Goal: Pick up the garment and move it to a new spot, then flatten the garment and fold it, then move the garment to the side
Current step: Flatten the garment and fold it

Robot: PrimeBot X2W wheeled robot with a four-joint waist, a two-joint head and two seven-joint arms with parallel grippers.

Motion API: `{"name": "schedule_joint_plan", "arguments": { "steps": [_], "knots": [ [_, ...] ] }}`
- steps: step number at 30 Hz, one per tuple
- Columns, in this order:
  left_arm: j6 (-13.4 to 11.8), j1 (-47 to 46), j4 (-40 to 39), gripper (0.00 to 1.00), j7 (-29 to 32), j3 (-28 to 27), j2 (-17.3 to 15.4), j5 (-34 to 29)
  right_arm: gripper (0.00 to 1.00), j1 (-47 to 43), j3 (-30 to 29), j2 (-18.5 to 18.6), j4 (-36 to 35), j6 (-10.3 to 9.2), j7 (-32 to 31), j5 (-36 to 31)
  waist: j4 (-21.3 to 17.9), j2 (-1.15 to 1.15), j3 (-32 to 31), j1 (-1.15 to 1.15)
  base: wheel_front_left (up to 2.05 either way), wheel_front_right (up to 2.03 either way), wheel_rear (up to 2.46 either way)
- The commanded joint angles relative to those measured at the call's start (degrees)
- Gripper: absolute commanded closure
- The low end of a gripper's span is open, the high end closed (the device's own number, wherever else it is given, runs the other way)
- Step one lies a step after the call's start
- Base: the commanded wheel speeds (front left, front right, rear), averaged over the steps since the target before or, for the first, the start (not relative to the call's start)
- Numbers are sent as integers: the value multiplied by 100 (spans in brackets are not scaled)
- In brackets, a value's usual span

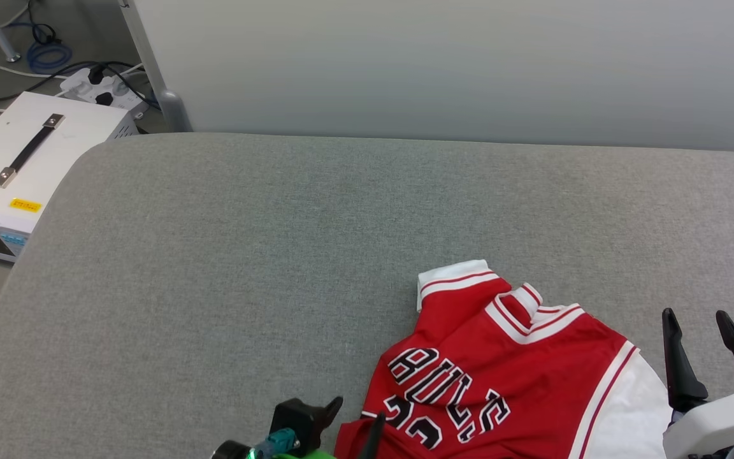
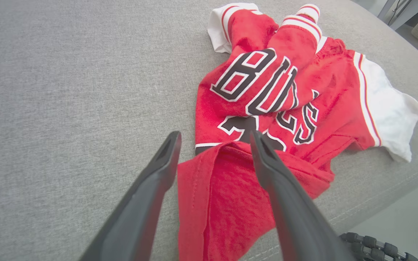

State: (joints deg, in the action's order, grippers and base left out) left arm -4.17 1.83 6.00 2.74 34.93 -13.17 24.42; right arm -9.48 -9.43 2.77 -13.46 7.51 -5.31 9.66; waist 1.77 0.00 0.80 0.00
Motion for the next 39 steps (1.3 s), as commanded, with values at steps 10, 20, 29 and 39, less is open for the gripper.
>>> {"name": "schedule_joint_plan", "arguments": {
  "steps": [10,20,29,39],
  "knots": [
    [157,-1077,-190,0,-43,-201,-40,-64,0,34,35,11,-45,-2,17,66,-209,0,130,0,0,0,0],
    [882,-3298,986,0,829,-211,380,391,0,566,185,10,22,-2,149,65,-813,0,1013,0,0,0,0],
    [1152,-4454,2190,0,1964,175,299,1065,0,818,329,10,306,-2,259,222,-1190,0,1432,0,0,0,0],
    [1164,-5137,3220,0,2944,1148,-176,1543,0,982,409,10,632,-2,416,468,-1496,0,1679,0,0,0,0]
  ]
}}
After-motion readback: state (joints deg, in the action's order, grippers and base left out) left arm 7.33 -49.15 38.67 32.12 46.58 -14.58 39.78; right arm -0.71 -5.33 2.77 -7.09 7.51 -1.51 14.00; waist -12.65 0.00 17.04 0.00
